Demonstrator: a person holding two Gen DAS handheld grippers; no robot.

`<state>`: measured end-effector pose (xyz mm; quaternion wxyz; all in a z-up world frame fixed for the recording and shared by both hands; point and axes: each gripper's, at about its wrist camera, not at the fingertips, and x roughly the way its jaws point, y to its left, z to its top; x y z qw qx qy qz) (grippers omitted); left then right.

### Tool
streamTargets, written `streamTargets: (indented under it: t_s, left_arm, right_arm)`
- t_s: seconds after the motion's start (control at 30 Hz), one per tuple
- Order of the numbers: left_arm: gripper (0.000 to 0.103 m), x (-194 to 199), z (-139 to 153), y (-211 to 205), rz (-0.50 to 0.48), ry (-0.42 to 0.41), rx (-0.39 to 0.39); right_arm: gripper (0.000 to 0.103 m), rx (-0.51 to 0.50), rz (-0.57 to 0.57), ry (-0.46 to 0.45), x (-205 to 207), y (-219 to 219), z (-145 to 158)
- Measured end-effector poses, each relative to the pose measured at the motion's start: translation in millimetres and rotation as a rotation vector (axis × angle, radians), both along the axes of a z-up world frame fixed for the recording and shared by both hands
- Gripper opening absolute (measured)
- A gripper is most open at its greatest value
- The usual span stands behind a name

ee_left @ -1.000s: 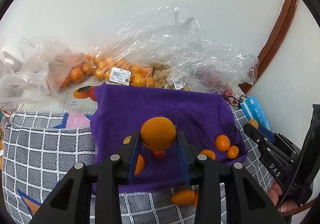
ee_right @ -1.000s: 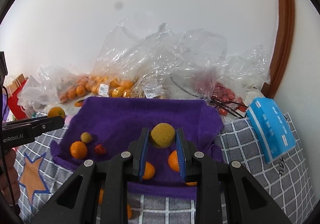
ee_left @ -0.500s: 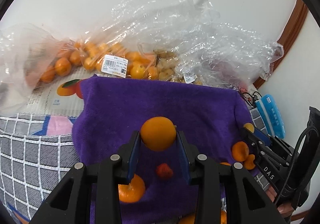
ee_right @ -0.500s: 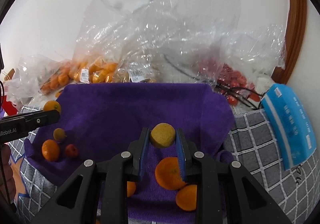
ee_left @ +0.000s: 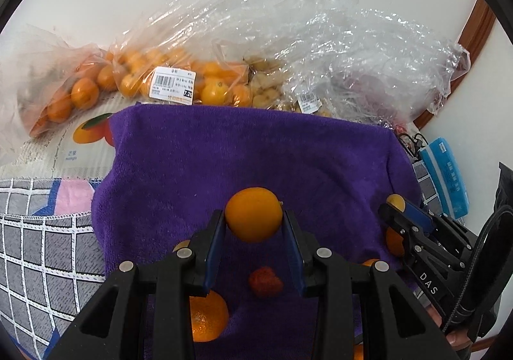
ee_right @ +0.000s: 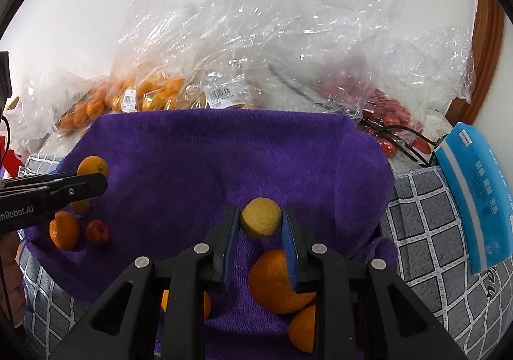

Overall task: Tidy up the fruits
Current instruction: 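Lower and release the orange from the left tool while the right tool releases the yellow fruit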

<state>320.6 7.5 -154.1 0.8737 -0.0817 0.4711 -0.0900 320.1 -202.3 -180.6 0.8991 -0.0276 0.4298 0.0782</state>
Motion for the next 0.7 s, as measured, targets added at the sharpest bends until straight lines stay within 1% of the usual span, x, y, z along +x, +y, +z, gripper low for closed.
streamTargets:
  t_s: [0.23, 0.53, 0.6, 0.7]
  left_arm:
    - [0.034, 2.4, -3.1, 1.9, 0.005, 0.022, 0.005]
    - [0.034, 2.4, -6.0, 2.4, 0.007, 0.039, 0.001]
    - [0.034, 2.4, -5.7, 1.4, 0.005, 0.044, 0.003]
    - [0.034, -0.7, -2.1, 1.4, 0.004, 0.042, -0.01]
  right_arm:
    - [0.026, -0.02, 0.011, -0.002, -0.5, 4.5, -2.1]
    - [0.027, -0.017, 0.017, 0.0, -2.9, 6.0, 1.3]
    - [0.029, -0.016, 0.017, -0.007, -5.5, 6.6, 5.9]
    - [0.037, -0.017, 0.014, -0.034, -12.7, 7.8, 16.4]
